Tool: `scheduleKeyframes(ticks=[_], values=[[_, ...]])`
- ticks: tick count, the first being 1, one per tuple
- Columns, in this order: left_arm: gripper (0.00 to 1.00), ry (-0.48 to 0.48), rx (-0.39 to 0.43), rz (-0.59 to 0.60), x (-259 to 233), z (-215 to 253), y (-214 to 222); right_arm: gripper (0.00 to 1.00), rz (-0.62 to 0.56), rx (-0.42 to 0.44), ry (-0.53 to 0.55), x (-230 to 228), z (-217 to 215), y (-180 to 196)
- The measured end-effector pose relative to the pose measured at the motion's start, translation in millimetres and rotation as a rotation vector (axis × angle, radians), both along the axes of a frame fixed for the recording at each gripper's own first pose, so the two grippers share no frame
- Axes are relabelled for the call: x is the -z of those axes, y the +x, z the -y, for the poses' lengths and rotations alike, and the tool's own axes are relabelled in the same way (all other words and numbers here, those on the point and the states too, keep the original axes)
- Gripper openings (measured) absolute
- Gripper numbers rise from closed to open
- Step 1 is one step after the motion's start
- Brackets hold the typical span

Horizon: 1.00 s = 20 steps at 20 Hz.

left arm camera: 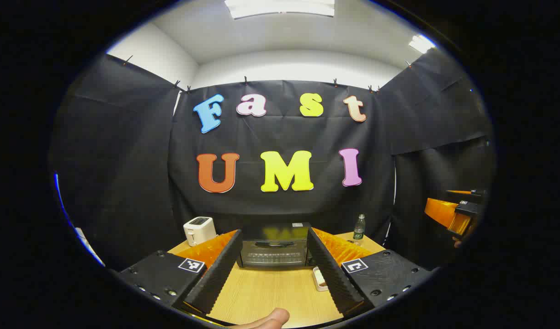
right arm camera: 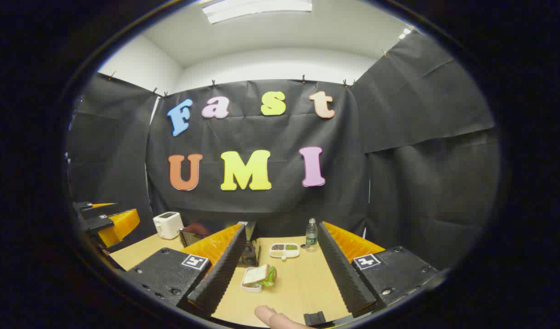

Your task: Open the electric oven with the left hand, put the food in, and close the electric oven.

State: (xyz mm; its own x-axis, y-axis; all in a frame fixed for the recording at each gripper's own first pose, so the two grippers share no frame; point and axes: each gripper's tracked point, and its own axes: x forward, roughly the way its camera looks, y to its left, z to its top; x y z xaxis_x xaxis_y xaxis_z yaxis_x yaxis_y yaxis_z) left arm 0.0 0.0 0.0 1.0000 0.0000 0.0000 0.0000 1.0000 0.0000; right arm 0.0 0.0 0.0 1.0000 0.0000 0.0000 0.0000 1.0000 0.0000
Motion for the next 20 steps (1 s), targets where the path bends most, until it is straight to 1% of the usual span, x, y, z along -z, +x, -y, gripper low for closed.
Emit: scheduleKeyframes(ticks=[3, 7, 13, 17, 20], values=[[0.93, 0.006, -0.008, -0.003, 0.9, -3.0, 1.9, 0.99, 0.001, -0.007, -0.001, 1.4, 1.1, 0.2], [0.93, 0.004, -0.017, 0.011, -2.1, -3.7, 3.8, 0.99, 0.022, 0.007, -0.008, -1.1, 5.5, -0.1], [0.93, -0.003, -0.019, 0.0, 3.0, -4.9, 16.4, 0.99, 0.033, 0.007, 0.002, 1.0, 13.4, 2.7], [0.93, 0.006, -0.038, 0.005, 6.0, -10.8, 39.1, 0.99, 0.031, 0.007, 0.017, 4.7, 21.1, 11.4], [0.93, -0.015, -0.03, 0.01, 14.2, -6.6, 70.6, 0.99, 0.022, 0.009, 0.049, 11.9, 28.8, 21.3]])
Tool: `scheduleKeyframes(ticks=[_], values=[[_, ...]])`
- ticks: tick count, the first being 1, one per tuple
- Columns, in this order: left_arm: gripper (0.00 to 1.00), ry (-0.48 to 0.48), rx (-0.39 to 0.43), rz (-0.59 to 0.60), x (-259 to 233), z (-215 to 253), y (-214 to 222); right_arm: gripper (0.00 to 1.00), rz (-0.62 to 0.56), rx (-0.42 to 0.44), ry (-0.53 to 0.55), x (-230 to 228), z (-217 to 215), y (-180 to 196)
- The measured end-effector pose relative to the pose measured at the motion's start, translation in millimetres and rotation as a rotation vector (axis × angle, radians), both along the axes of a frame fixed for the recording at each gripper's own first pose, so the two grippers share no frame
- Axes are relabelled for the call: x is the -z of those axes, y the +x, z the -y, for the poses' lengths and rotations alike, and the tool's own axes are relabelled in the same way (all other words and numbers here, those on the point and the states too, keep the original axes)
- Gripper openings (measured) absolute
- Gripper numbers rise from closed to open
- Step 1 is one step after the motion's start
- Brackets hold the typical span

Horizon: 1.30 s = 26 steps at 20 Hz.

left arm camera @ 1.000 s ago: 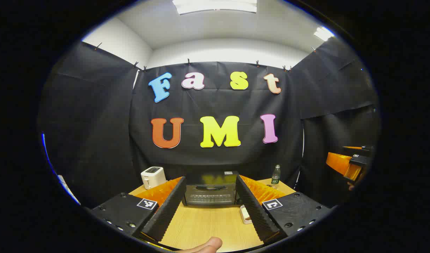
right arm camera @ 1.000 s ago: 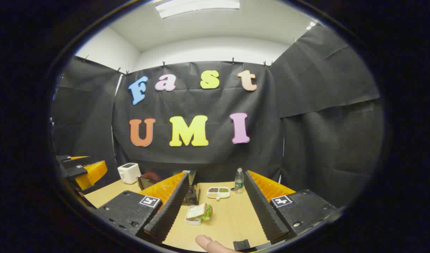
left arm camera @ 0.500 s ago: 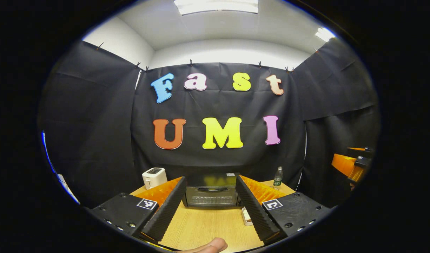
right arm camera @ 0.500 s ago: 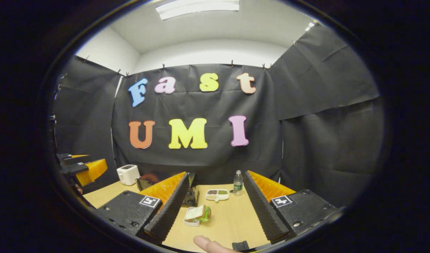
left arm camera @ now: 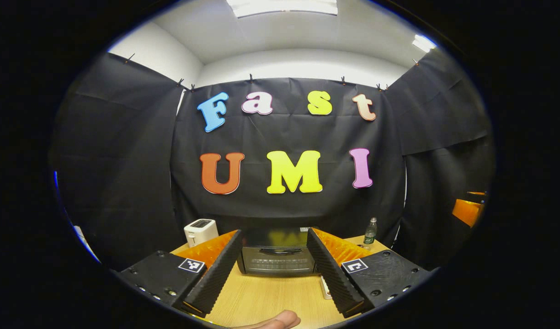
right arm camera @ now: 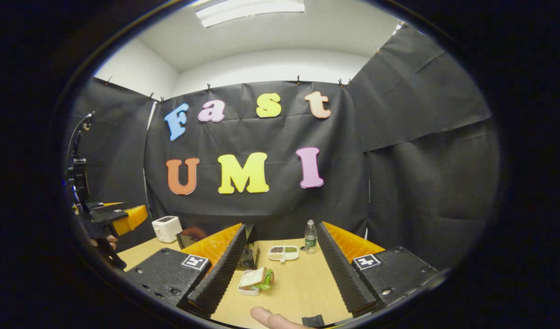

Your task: Open the electric oven with the left hand, put the food in, and close the electric oven.

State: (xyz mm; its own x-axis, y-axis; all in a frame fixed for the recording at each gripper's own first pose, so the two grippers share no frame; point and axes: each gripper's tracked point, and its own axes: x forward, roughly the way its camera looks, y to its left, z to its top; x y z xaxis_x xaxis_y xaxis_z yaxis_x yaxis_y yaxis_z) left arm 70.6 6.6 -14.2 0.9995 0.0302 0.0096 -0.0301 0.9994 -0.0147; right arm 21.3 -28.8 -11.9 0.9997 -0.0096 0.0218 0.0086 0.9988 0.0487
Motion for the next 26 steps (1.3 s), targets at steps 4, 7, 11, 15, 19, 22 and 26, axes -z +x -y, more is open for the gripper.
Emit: scheduleKeyframes(ticks=[4, 7, 11, 15, 19, 22, 26], values=[[0.93, 0.007, 0.016, -0.025, 25.6, -2.2, 52.7, 0.98, 0.003, 0.029, 0.014, 10.0, 18.2, 18.0], [0.93, 0.005, 0.049, -0.067, 50.1, 4.7, 94.7, 0.98, -0.003, 0.07, 0.011, 19.8, 33.2, 26.9], [0.93, 0.01, 0.053, -0.15, 85.5, 3.7, 152.0, 0.96, -0.017, 0.056, 0.011, 31.4, 42.2, 31.4], [0.94, 0.045, 0.012, -0.26, 133.9, -9.8, 197.5, 0.96, -0.008, 0.059, -0.007, 35.1, 54.6, 33.2], [0.94, 0.047, 0.015, -0.332, 167.4, -9.6, 229.0, 0.96, -0.003, 0.061, -0.02, 39.2, 64.0, 36.4], [0.95, 0.026, 0.015, -0.387, 187.5, -7.9, 240.1, 0.96, -0.001, 0.057, -0.016, 41.6, 67.7, 37.9], [0.95, 0.01, 0.015, -0.453, 206.4, -4.3, 244.0, 0.96, 0.001, 0.053, -0.01, 47.1, 69.3, 39.0]])
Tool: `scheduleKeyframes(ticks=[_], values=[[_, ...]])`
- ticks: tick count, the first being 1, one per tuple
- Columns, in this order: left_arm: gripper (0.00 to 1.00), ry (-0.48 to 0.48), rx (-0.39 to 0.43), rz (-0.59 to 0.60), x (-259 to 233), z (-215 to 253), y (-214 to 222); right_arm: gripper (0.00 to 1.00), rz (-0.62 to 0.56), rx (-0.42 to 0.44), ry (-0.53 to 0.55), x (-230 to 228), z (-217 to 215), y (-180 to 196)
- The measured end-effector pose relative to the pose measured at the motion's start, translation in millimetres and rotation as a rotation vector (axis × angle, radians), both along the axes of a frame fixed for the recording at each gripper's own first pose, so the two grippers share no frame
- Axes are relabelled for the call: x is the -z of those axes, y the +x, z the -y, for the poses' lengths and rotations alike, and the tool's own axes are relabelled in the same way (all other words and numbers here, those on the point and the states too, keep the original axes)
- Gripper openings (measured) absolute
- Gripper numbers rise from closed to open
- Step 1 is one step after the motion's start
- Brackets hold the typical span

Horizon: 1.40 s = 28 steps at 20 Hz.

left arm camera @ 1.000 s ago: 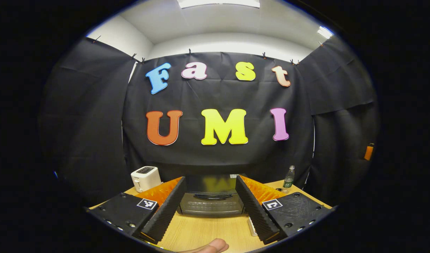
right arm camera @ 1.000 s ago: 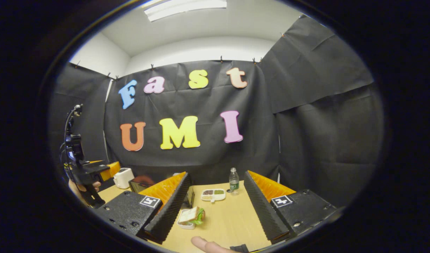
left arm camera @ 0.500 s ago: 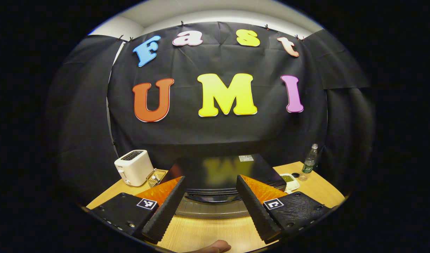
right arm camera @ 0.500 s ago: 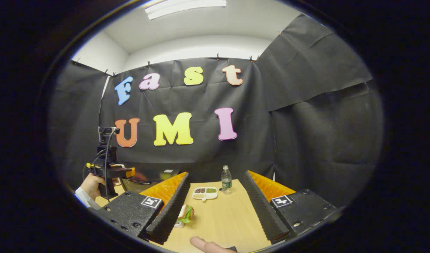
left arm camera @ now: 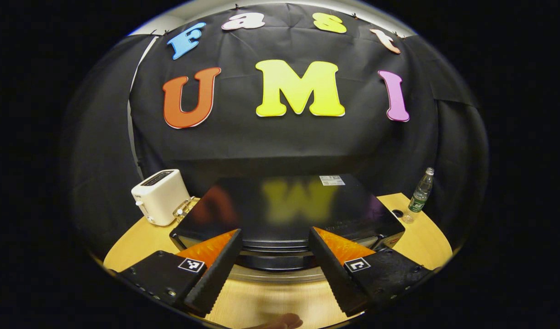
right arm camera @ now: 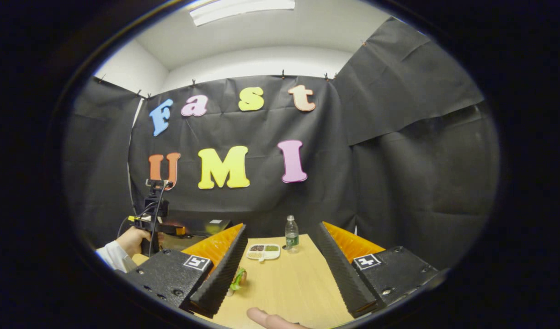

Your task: Open the electric oven with the left hand, put the food in, and close the electric oven.

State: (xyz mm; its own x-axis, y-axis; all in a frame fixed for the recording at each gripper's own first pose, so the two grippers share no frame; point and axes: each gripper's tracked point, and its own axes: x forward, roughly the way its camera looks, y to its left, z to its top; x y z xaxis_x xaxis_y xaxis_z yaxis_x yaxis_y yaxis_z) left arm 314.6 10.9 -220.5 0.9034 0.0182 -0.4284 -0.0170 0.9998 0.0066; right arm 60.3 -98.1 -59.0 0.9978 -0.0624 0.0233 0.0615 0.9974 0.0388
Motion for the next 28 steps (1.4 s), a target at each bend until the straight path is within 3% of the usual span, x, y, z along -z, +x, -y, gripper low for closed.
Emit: scheduleKeyframes(ticks=[4, 5, 6, 8, 19, 23, 28], values=[[0.96, -0.003, -0.002, -0.007, -0.4, 0.2, -4.1, 0.96, -0.002, -0.004, 0.0, 0.2, 1.1, -0.8], [0.88, -0.01, -0.002, -0.017, 0.8, 0.8, -6.3, 0.96, 0.0, -0.005, -0.001, 0.0, 0.1, -1.9], [0.97, -0.009, 0.002, -0.036, 0.7, 2.1, -8.6, 0.96, 0.002, -0.007, -0.001, -1.6, -1.0, -3.0], [0.99, -0.008, 0.004, -0.031, 4.0, 1.1, -11.7, 0.96, 0.004, -0.01, -0.001, -1.6, -3.4, -6.6], [0.98, -0.077, 0.027, -0.016, 13.7, 1.7, -69.3, 0.96, 0.002, -0.007, -0.037, -0.8, -16.9, -21.1], [0.98, -0.027, 0.047, -0.019, 25.2, 2.5, -94.6, 0.96, -0.012, -0.018, -0.015, 5.4, -22.8, -21.8], [0.97, -0.058, 0.032, -0.009, 44.7, 2.4, -121.5, 0.96, -0.025, -0.023, -0.009, 12.5, -26.0, -22.4]])
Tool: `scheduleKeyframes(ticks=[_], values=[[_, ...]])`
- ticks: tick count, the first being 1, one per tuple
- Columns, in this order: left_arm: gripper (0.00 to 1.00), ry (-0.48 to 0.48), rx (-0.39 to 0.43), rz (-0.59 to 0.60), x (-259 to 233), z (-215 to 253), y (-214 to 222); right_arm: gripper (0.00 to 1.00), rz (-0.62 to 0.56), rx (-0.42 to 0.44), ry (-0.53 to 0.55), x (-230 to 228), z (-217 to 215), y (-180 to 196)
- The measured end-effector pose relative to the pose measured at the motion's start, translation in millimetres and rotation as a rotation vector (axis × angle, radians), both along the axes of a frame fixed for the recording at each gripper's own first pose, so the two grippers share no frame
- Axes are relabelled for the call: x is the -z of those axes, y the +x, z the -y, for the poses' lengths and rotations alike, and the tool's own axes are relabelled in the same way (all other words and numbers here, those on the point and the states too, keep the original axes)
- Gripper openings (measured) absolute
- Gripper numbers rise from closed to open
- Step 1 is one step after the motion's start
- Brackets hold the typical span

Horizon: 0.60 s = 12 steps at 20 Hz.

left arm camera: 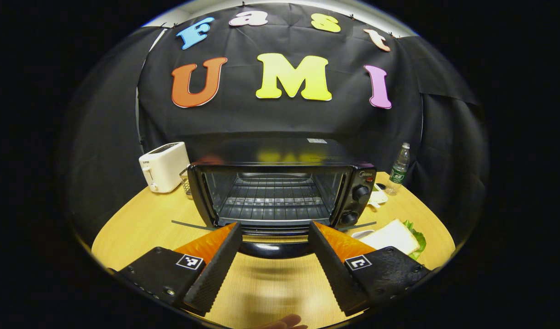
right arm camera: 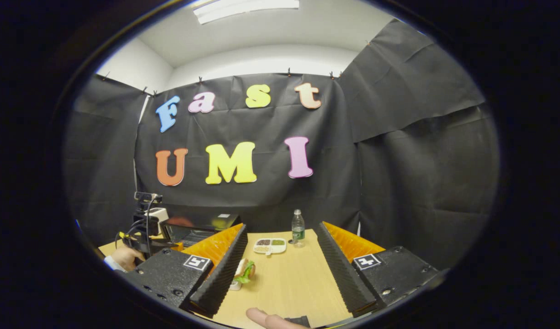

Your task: Open the electric oven with the left hand, put the food in, and close the electric oven.

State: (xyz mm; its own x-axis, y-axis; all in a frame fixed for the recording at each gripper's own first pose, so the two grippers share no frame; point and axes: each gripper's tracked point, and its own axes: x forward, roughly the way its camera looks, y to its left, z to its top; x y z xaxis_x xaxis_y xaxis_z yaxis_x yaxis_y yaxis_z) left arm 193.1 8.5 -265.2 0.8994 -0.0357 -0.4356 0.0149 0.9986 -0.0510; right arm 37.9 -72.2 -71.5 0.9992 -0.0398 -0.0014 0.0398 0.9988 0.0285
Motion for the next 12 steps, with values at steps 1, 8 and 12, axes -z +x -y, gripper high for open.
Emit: scheduleKeyframes(ticks=[1, 8, 12], values=[[0.97, -0.003, -0.002, 0.005, 3.1, 0.3, -4.5, 0.96, -0.004, 0.0, 0.0, 2.0, -0.4, 0.0], [0.97, -0.003, 0.0, -0.003, 37.2, 2.2, -35.5, 0.96, -0.012, -0.03, -0.015, 2.9, -10.6, -1.5], [0.98, -0.004, -0.003, 0.005, 52.7, 2.7, -44.7, 0.96, -0.006, -0.032, -0.022, 0.7, -15.1, -2.8]])
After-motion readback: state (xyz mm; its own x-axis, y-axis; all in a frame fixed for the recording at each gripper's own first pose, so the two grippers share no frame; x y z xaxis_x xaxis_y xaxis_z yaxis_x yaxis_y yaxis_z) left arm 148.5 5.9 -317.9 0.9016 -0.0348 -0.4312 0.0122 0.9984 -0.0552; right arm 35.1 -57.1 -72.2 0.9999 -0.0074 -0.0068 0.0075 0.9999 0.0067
